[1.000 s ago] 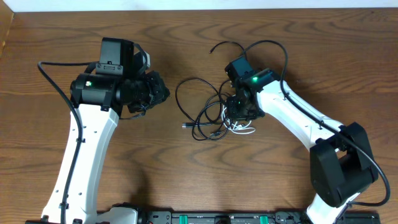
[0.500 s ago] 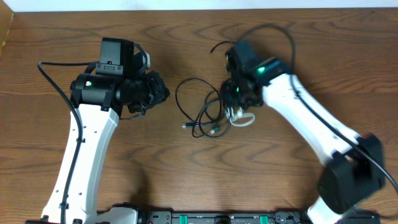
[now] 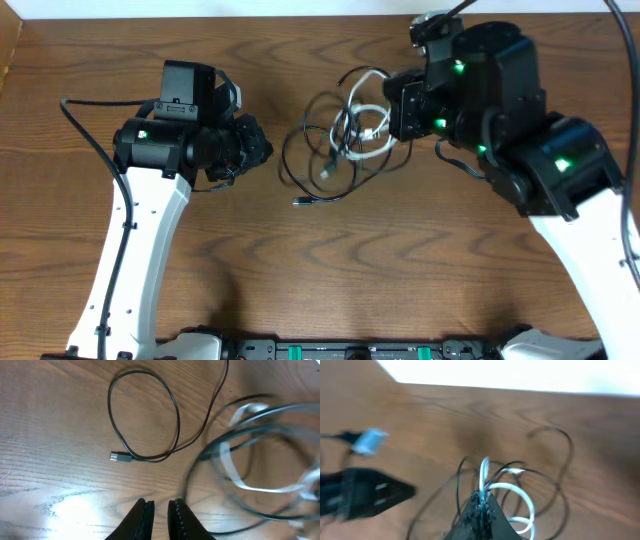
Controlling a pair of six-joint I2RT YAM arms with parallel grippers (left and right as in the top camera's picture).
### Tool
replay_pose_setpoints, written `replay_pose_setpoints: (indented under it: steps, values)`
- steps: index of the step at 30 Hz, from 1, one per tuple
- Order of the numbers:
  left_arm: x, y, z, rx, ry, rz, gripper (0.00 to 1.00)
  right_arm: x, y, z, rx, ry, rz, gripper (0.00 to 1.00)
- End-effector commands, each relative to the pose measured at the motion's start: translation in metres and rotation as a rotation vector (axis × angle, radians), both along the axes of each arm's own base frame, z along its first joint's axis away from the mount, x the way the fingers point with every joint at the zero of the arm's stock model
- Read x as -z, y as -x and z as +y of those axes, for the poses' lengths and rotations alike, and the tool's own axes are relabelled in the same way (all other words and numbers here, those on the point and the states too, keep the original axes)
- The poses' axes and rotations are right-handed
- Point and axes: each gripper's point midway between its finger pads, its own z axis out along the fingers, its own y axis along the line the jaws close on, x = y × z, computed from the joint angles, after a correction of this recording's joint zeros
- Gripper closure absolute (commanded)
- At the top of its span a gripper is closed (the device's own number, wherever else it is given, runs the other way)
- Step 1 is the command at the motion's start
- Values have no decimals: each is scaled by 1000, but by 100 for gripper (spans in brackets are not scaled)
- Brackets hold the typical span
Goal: Untangle cables
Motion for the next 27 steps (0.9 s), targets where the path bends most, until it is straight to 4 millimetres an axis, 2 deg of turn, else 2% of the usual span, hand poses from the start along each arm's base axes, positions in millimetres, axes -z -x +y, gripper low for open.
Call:
replay_pose_setpoints:
  steps: [1, 3, 5, 7, 8, 10, 12, 14, 16, 18, 20, 23, 25, 27]
  values:
    - [3, 0, 0, -1, -2, 11, 83, 18, -4, 10, 5, -18, 68, 99]
    - [3, 0, 0, -1, -2, 10, 83, 6, 8, 36, -153, -107, 66, 99]
    - [3, 0, 0, -1, -2, 10, 83, -13, 17, 53, -262, -194, 39, 99]
    - [3, 0, 0, 0, -3, 10, 83, -27, 20, 58, -307, -237, 5, 99]
    - [3, 1, 0, 0, -3, 11, 83, -26, 18, 56, -290, -228, -1, 99]
    - [3, 1, 0, 0, -3, 11, 83, -9, 3, 41, -170, -142, 5, 99]
    - [3, 1, 0, 0, -3, 11, 83, 25, -16, 16, 5, 15, 23, 99]
    - [3, 1, 0, -1, -3, 11, 83, 58, -24, 3, 93, 139, 65, 99]
    - [3, 1, 0, -1, -3, 11, 83, 78, -19, 13, 49, 154, 134, 99]
    - [3, 0, 0, -1, -2, 10, 83, 79, -12, 33, -42, 85, 169, 99]
    - [3, 0, 0, 0, -3, 10, 83, 58, -6, 50, -136, -25, 157, 99]
    - [3, 0, 0, 0, -3, 10, 83, -7, 3, 59, -256, -194, 56, 99]
    - [3, 0, 0, 3, -4, 9, 83, -46, 8, 52, -275, -259, -13, 99]
    - [3, 1, 0, 3, -4, 10, 83, -87, 13, 35, -253, -295, -104, 99]
